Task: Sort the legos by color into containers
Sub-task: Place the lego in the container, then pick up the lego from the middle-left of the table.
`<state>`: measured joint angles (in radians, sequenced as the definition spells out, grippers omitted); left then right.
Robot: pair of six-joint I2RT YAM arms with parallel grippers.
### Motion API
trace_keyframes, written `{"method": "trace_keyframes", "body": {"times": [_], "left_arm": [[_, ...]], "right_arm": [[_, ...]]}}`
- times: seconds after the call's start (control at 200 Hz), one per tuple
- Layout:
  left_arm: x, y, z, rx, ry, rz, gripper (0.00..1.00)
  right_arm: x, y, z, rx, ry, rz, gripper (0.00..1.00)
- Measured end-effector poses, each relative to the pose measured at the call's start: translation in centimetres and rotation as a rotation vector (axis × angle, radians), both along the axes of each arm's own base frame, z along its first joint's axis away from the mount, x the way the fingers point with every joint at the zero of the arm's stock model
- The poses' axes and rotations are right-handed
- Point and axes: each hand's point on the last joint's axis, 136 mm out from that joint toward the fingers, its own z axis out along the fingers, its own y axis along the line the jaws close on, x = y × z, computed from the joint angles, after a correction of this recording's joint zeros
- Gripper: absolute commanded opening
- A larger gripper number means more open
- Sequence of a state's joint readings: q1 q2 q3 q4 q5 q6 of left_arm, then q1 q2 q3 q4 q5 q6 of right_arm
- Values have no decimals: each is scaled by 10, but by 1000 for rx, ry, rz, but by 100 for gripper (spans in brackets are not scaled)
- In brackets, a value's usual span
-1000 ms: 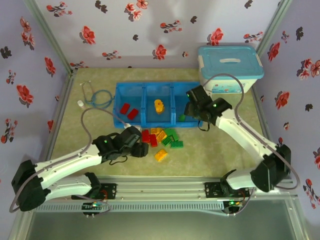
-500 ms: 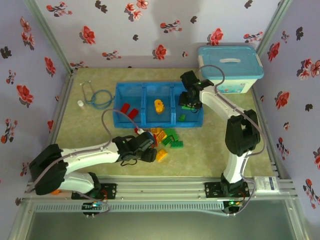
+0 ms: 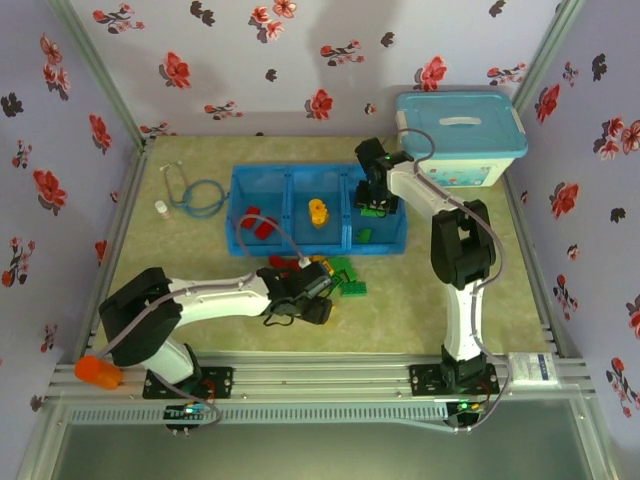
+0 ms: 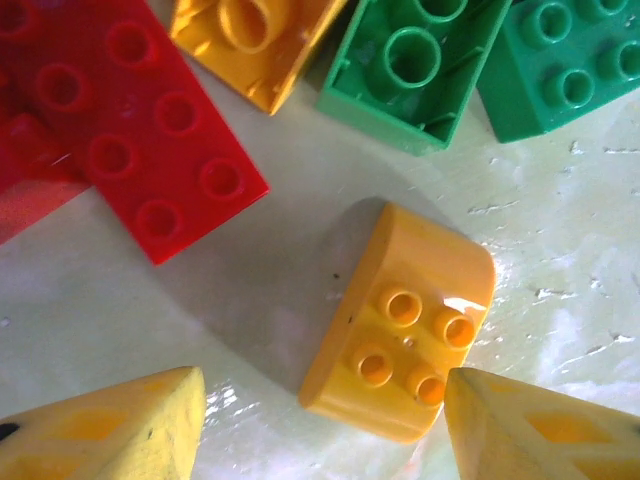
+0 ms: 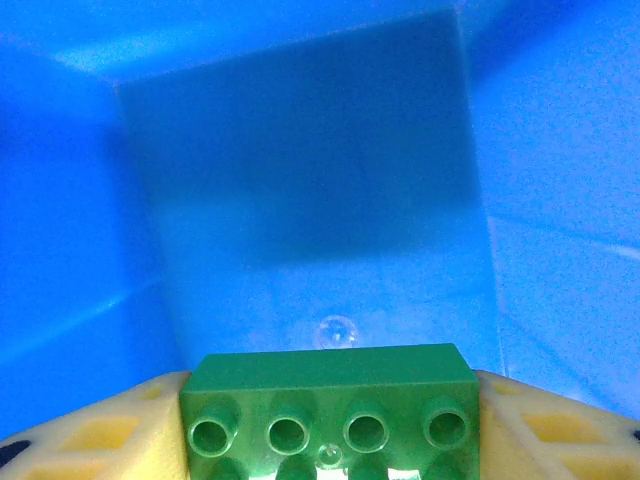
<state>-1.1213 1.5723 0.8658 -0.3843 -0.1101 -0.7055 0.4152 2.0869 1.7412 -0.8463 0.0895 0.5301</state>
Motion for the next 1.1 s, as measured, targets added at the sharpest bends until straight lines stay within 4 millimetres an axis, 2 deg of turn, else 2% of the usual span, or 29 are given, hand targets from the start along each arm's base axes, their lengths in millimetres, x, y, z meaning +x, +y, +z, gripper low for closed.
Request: {"method": "trace_keyframes", "body": {"times": [0.295, 0.55, 0.605, 0.68, 0.84, 0.925, 1.02, 1.1], "left_arm": [[1, -16, -6, 4, 17, -23, 63], [-2, -23, -16, 29, 34, -43, 62], [-3, -24, -16, 34, 36, -45, 61], [-3, -24, -17, 38, 37, -46, 59], [-2, -23, -18, 57, 33, -50, 56], [-1, -21, -18, 70, 31, -52, 46], [1, -18, -19, 93, 22, -49, 37], [0, -17, -18, 101, 22, -51, 34]], "right_arm": [[8, 1, -5, -10, 9, 7, 80], [4, 2, 5, -18, 4, 31, 81], [3, 3, 16, -12, -17, 31, 81], [-1, 3, 40, -1, -65, 35, 81], [-24, -1, 111, 42, -211, 39, 81], [-40, -4, 144, 67, -286, 45, 81], [-58, -8, 161, 84, -332, 49, 81], [-74, -11, 161, 95, -341, 51, 80]]}}
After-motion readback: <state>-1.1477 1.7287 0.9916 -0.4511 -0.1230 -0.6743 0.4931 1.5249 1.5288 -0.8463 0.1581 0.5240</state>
